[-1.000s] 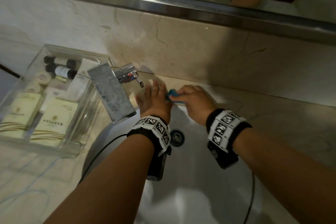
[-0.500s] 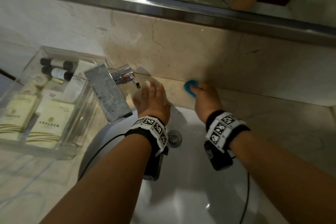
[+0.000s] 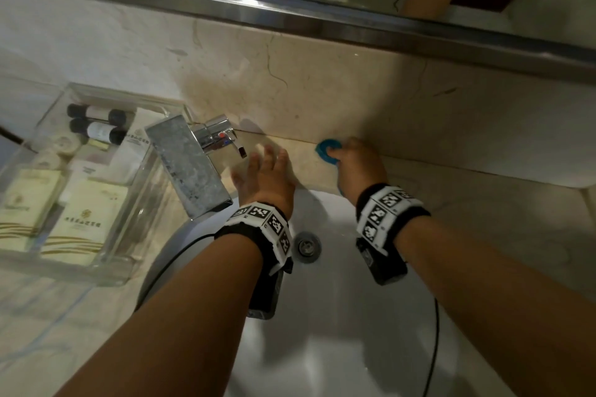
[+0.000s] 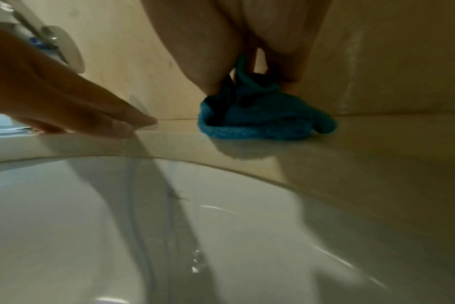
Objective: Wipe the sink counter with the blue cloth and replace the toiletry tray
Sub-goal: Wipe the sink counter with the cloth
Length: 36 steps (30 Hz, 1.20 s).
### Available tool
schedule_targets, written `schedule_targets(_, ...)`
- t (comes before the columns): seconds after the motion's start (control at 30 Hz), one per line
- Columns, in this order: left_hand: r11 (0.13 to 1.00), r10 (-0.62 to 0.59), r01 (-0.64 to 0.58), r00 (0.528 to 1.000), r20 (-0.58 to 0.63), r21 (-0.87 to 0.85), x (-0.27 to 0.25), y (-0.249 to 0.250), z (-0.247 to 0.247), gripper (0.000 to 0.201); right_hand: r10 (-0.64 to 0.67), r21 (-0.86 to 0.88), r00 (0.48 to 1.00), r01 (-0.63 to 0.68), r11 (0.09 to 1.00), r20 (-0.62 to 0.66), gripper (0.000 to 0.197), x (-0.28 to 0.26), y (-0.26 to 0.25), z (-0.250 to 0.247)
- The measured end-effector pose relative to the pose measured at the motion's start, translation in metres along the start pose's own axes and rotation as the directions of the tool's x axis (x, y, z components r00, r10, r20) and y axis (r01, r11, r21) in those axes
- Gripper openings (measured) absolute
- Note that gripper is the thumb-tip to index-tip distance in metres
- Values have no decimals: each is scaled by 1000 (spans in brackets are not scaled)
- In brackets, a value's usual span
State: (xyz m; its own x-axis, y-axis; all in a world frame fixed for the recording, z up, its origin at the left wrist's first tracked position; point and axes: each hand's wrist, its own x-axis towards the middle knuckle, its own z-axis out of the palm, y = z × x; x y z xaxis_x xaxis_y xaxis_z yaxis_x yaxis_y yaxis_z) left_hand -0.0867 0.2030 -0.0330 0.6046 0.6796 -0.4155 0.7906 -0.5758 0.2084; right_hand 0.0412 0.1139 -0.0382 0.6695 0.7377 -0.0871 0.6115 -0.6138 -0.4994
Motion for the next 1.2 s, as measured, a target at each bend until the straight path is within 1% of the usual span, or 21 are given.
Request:
schedule_targets(0.03,999,16,-16,1000,1,28,0,0,0,62,-46,38,999,46,998,-8,18,3,-5,7)
schedule_targets(0.1,997,32,-30,999,-28,75,-2,-2,2,61,-146,-10,989,147,989,16,31,0,-9,15)
schedule_targets(0.2,996,48,-45,998,-43,79,-2,-4,1,61,-152,-52,984,157,986,87,30,-16,2,10)
schedule_targets(0.3,998,51,-49,996,-74,30,-7,-6,7,62,-145,-51,965,160,986,218,18,-21,11,-2)
schedule_targets(0.37,998,61,-61,993,-102,-2,-9,-9,11,61,-149,-62,974,161,985,172,28,-13,5,-9)
schedule_targets(0.43,997,56,-61,992,-110,-40,-9,-13,14,60,-209,-111,977,213,971,45,30,3,-3,2)
schedule_targets(0.47,997,54,-60,992,-111,-51,-8,-16,14,59,-197,-137,980,198,971,21,31,10,-9,10)
schedule_targets(0.57,995,60,-70,990,-129,-75,-8,-20,13,57,-203,-174,978,209,962,51,39,12,-17,25)
schedule_targets(0.67,996,48,-60,986,-161,-67,-14,-16,12,56,-339,-152,934,353,923,111,43,-11,-8,21)
schedule_targets(0.7,998,39,-48,985,-168,-50,-18,-13,12,56,-324,-157,938,341,927,126,36,-18,0,16)
schedule_targets(0.73,998,36,-43,985,-167,-36,-21,-8,11,57,-271,-144,956,286,947,115,19,-23,8,8)
schedule_targets(0.77,998,41,-47,988,-150,-37,-22,-1,10,57,-200,-76,977,206,976,73,7,-27,18,-4)
schedule_targets(0.8,997,55,-61,992,-118,-50,-23,6,8,58,-100,-58,995,101,993,27,16,-29,30,-13)
schedule_targets(0.83,995,80,-84,993,-82,-56,-21,14,7,59,13,-85,1000,-12,996,9,11,-30,42,-24)
schedule_targets(0.87,992,119,-122,991,-63,-44,-18,24,6,60,90,-184,996,-85,979,16,17,-31,52,-32)
schedule_targets(0.9,985,172,-174,983,-59,-16,-14,35,7,61,161,-292,987,-156,943,-5,31,-34,63,-37)
schedule_targets(0.93,975,221,-221,973,-66,13,-10,41,8,61,187,-360,982,-183,915,-26,39,-37,66,-40)
schedule_targets(1.0,959,282,-280,958,-55,45,-5,54,12,61,243,-393,970,-226,891,-6,44,-40,56,-38)
schedule_targets(1.07,960,274,-272,961,-26,65,-1,61,16,63,212,-372,975,-171,913,72,46,-40,46,-29)
schedule_targets(1.13,962,262,-259,965,-14,85,2,61,18,64,59,-290,987,-13,957,149,51,-44,42,-22)
schedule_targets(1.2,959,269,-268,963,4,91,5,59,16,65,-76,-258,985,114,959,155,52,-47,50,-24)
